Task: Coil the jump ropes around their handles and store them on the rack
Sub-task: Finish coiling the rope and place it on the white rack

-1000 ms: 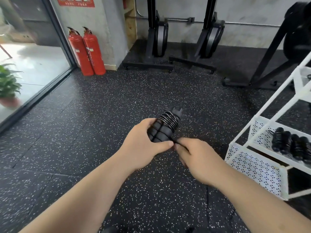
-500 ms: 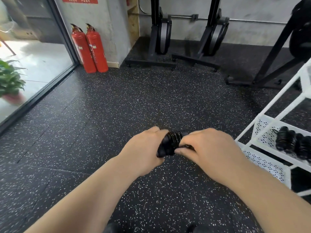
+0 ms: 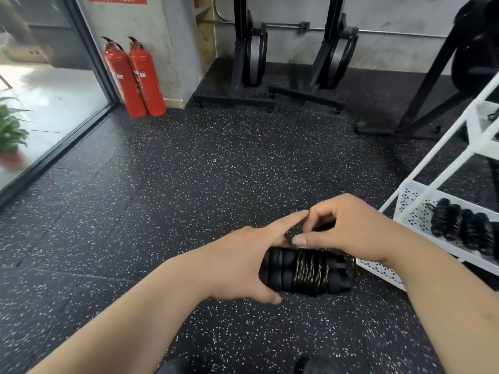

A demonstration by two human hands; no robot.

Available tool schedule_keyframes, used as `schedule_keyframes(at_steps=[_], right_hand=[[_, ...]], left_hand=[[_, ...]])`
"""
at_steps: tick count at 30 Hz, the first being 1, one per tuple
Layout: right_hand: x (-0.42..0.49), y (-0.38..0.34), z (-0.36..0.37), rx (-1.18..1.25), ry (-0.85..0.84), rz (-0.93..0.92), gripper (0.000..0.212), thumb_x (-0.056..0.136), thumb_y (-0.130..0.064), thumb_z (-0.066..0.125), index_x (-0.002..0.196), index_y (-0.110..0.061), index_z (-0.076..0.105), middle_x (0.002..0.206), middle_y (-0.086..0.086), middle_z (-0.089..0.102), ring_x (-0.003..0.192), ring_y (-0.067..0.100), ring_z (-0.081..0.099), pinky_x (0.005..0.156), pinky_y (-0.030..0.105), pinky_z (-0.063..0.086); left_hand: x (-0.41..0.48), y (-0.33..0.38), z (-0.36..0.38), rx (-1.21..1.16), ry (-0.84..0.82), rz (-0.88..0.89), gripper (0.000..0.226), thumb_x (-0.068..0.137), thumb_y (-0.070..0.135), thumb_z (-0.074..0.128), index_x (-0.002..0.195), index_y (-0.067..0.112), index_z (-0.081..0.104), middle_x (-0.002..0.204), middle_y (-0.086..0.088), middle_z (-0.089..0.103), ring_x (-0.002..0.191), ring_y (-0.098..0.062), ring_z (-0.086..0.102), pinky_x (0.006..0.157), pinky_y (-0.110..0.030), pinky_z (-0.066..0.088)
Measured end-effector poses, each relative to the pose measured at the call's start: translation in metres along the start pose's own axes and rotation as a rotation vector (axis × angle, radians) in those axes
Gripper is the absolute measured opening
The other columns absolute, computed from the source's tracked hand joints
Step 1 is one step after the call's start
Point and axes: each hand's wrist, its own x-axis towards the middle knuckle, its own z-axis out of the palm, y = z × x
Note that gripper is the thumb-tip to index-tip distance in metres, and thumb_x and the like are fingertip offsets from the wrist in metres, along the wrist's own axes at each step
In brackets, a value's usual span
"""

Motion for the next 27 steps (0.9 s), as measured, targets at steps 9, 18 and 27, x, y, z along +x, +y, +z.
schedule_keyframes(at_steps=[9,18,27], right_hand=[[0.001,0.005,0.002,0.491,-0.065,0.124,0.046,0.094,-0.038,0.073,0.096,0.007,0.065,0.076,0.006,0.067,0.064,0.015,0.06,0.058,0.022,0.05],[0.016,-0.002,0.031,0.575,0.139,0.194,0.051,0.082,-0.064,0.08,0.101,-0.017,0.08,0.11,0.008,0.081,0.107,0.027,0.073,0.107,0.056,0.051],[0.025,0.002,0.06,0.315,0.281,0.291,0.035,0.105,-0.009,0.046,0.075,-0.021,0.06,0.06,-0.006,0.059,0.06,0.013,0.047,0.067,0.033,0.041]], left_hand=[[-0.009,0.014,-0.011,-0.333,0.098,0.095,0.131,0.078,0.012,0.095,0.161,0.065,0.007,0.125,0.019,0.071,0.115,-0.009,0.066,0.11,-0.035,0.048],[-0.003,0.0,-0.007,-0.383,0.297,0.081,0.106,0.079,0.008,0.093,0.158,0.051,0.037,0.132,0.021,0.066,0.118,-0.005,0.067,0.1,-0.024,0.055],[0.006,-0.011,-0.003,-0.249,0.549,-0.014,0.076,0.077,0.021,0.094,0.14,0.047,0.06,0.123,0.027,0.07,0.116,0.004,0.065,0.105,-0.027,0.051]])
